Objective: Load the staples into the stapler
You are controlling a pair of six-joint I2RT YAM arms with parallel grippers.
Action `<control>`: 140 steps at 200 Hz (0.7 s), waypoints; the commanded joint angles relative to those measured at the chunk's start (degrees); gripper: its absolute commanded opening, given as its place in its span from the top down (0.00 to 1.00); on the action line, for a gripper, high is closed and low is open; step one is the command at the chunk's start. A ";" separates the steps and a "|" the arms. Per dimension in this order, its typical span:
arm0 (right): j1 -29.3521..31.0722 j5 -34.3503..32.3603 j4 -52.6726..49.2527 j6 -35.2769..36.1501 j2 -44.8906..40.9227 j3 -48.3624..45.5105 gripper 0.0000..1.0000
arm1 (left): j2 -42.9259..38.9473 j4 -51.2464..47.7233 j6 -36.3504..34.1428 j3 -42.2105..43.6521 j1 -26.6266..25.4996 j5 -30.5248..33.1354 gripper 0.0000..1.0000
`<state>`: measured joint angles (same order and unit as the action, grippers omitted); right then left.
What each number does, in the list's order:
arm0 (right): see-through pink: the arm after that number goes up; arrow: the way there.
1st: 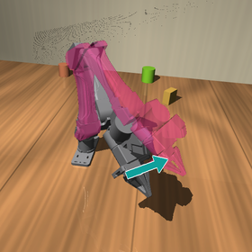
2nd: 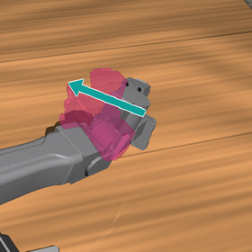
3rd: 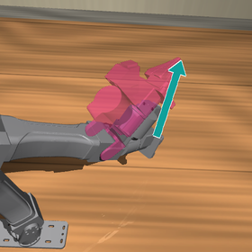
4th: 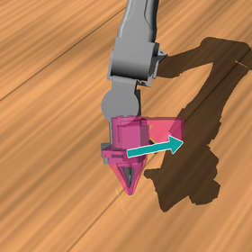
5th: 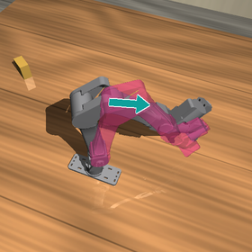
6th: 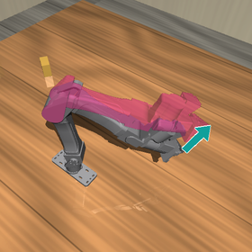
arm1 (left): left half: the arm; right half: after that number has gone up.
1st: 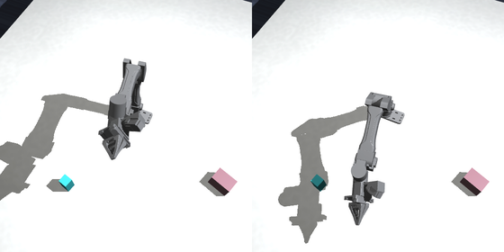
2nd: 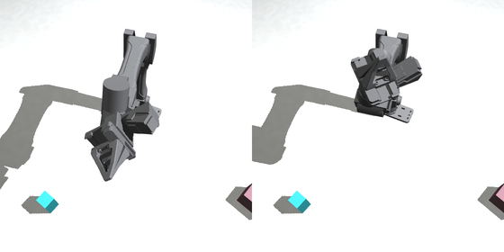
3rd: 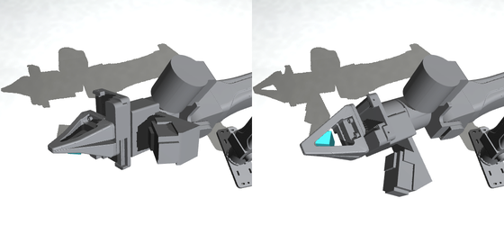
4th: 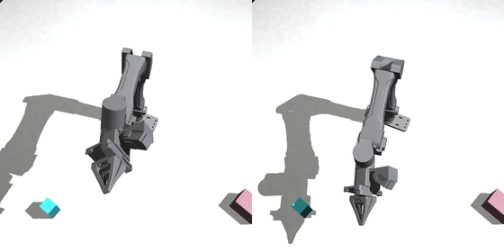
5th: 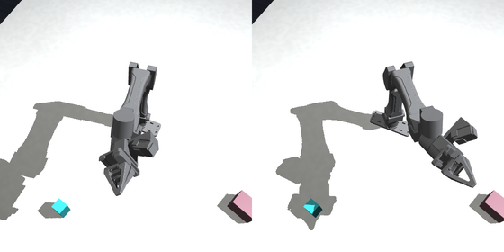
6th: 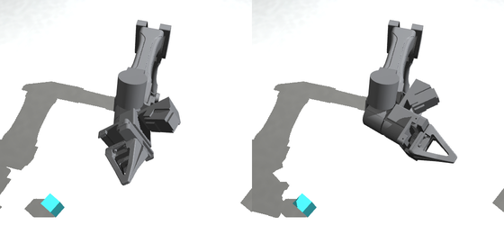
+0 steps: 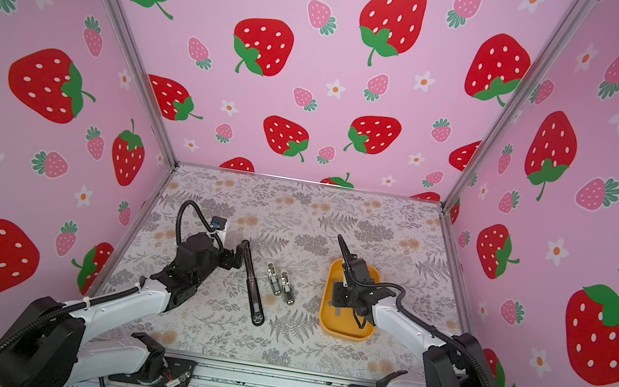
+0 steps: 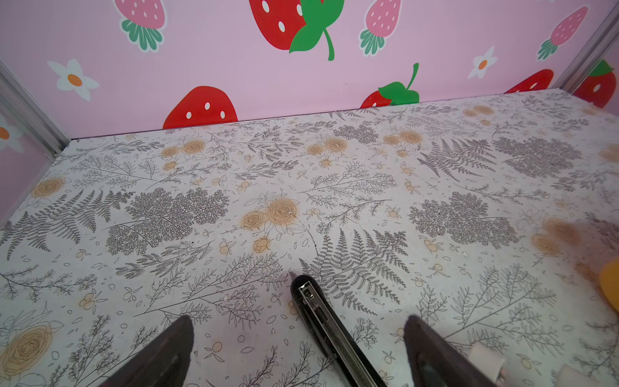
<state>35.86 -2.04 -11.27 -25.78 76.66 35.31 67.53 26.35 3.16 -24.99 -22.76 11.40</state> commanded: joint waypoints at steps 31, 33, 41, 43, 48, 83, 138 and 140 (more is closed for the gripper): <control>1.53 -2.62 -4.28 0.65 3.39 1.30 0.62 | -0.03 1.96 -0.96 -2.25 0.21 0.27 0.01; 1.61 -2.90 -4.33 0.58 3.53 1.37 0.62 | -0.03 1.95 -0.92 -2.19 0.23 0.26 0.01; 1.99 -3.73 -4.80 0.45 4.23 1.59 0.64 | 0.06 2.17 -0.96 -2.08 0.22 0.20 0.01; 2.02 -4.06 -4.88 0.42 4.30 1.64 0.64 | 0.06 2.20 -1.03 -2.08 0.23 0.29 0.01; 2.18 -4.46 -5.14 0.24 4.95 1.92 0.65 | 0.06 2.28 -0.91 -2.01 0.18 0.30 0.01; 3.12 -7.24 -5.96 -0.41 7.30 2.92 0.68 | 0.41 2.39 -1.04 -2.08 0.18 0.21 0.01; 4.11 -10.88 -7.41 -1.67 9.45 4.06 0.78 | 0.06 2.44 -1.27 -1.90 0.19 0.64 0.01; 4.17 -10.96 -7.44 -1.72 9.46 4.11 0.78 | 0.06 2.48 -1.24 -1.90 0.18 0.60 0.01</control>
<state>39.38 -10.17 -14.68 -26.44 84.66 39.13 67.68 27.18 2.76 -25.02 -22.76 11.49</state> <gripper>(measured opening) 0.223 0.988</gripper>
